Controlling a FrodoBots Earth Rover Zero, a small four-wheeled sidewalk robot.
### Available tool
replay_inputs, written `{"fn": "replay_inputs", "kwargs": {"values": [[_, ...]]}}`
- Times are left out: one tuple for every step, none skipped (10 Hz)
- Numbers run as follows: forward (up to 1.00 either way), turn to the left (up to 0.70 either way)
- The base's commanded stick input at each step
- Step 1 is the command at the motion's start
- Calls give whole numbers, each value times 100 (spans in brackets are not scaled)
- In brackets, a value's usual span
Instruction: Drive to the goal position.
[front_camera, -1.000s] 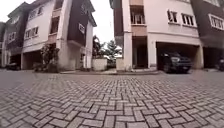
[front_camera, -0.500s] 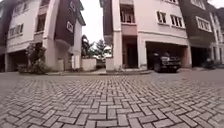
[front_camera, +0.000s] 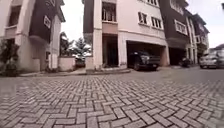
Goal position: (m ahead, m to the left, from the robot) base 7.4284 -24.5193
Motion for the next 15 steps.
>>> {"fn": "replay_inputs", "kwargs": {"values": [[44, -44], [44, -44], [44, -44], [44, -44], [44, -44], [44, -44], [44, -44], [44, -44], [44, -44], [45, -45], [47, -18], [50, 0], [50, 0], [50, 0], [50, 0]]}}
